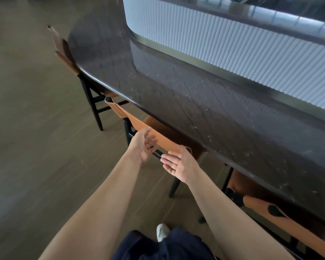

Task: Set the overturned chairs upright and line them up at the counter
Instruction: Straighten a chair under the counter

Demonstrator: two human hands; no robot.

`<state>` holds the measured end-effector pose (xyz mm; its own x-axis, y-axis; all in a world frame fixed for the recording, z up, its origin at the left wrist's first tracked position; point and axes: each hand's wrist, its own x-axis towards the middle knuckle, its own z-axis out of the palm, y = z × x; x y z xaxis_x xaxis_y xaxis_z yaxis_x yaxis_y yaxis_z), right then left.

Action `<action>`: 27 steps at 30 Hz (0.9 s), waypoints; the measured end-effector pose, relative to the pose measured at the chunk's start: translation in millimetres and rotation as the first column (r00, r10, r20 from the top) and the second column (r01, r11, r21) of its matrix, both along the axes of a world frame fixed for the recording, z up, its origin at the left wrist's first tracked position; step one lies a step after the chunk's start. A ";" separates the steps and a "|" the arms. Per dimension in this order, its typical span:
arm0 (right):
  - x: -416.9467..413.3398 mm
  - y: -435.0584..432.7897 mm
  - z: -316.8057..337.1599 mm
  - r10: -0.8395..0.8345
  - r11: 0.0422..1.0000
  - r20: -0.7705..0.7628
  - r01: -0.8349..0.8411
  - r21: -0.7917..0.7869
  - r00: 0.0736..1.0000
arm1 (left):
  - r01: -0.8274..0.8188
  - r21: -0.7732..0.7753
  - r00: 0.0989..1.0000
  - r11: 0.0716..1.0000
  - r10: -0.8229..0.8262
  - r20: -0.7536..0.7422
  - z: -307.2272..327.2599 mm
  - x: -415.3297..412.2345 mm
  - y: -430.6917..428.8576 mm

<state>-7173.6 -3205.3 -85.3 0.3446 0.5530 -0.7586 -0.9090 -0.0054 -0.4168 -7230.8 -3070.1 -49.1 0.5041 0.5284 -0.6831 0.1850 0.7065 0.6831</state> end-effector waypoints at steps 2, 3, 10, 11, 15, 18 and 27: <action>3.6 13.1 -2.1 -0.013 0.999 0.005 0.013 -0.030 1.000 | 0.007 -0.011 1.000 1.000 -0.007 -0.015 -6.3 4.1 17.4; 4.5 17.1 -3.0 -0.021 0.999 0.008 0.021 -0.046 1.000 | 0.008 -0.019 1.000 1.000 -0.008 -0.023 -9.5 4.7 23.7; 16.1 65.0 -17.5 -0.277 0.956 -0.071 0.268 -0.116 0.958 | 0.151 -0.052 0.984 0.987 -0.155 -0.088 -40.2 22.4 92.7; 16.5 72.7 -20.1 -0.326 0.940 -0.072 0.315 -0.131 0.943 | 0.189 -0.040 0.975 0.981 -0.192 -0.108 -43.8 26.4 102.7; 15.4 99.9 -28.7 -0.523 0.847 -0.085 0.506 -0.161 0.848 | 0.326 -0.016 0.930 0.945 -0.324 -0.173 -51.5 46.2 141.1; 16.0 116.6 -32.1 -0.602 0.788 -0.049 0.584 -0.195 0.797 | 0.399 -0.049 0.896 0.916 -0.401 -0.193 -53.4 59.1 165.5; 25.1 133.9 -41.4 -0.767 0.605 0.033 0.739 -0.295 0.641 | 0.394 -0.167 0.894 0.904 -0.419 -0.156 -69.8 78.0 217.8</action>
